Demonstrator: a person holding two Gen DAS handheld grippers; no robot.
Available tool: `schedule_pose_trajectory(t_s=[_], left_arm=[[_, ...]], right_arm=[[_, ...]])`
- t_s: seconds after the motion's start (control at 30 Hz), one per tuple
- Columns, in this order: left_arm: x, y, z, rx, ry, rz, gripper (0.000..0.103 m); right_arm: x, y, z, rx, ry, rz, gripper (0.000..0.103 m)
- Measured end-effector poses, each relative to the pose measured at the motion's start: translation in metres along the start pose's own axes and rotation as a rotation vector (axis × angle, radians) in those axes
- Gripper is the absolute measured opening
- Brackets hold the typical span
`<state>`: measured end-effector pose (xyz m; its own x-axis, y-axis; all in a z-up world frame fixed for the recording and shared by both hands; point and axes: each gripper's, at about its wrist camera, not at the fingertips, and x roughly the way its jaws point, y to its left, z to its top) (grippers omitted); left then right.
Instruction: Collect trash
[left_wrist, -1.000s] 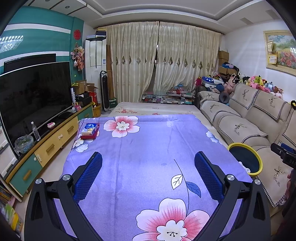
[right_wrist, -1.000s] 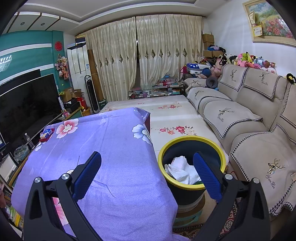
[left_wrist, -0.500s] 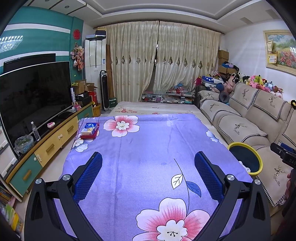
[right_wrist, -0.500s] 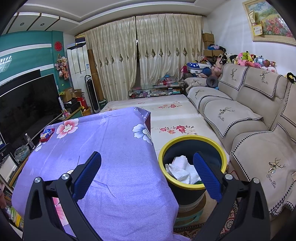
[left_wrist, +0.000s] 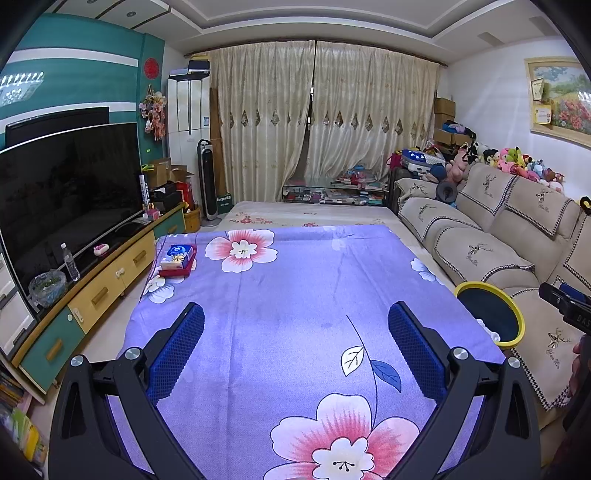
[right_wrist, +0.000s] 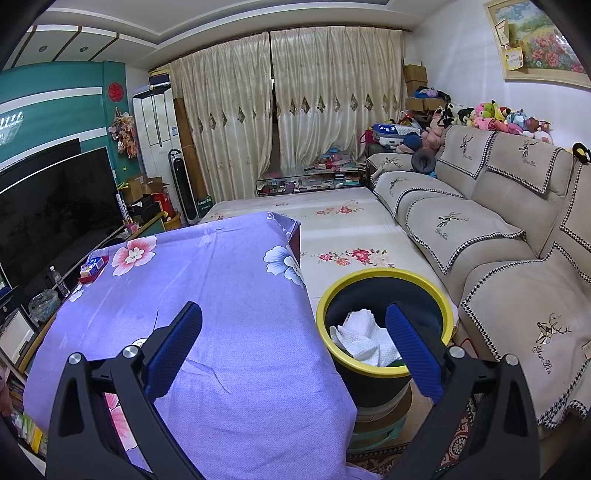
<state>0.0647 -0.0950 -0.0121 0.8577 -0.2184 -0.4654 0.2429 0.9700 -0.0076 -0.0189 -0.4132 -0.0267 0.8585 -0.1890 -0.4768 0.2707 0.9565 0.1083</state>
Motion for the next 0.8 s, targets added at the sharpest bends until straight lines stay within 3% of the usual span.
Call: schedule_pose_trajectory(t_s=[0.8], left_arm=[[0.0015,-0.0019,0.0,0.008,0.006,-0.005,0.098]], right_arm=[[0.004,0.0016,-0.0012,0.003,0.006,0.001,0.095]])
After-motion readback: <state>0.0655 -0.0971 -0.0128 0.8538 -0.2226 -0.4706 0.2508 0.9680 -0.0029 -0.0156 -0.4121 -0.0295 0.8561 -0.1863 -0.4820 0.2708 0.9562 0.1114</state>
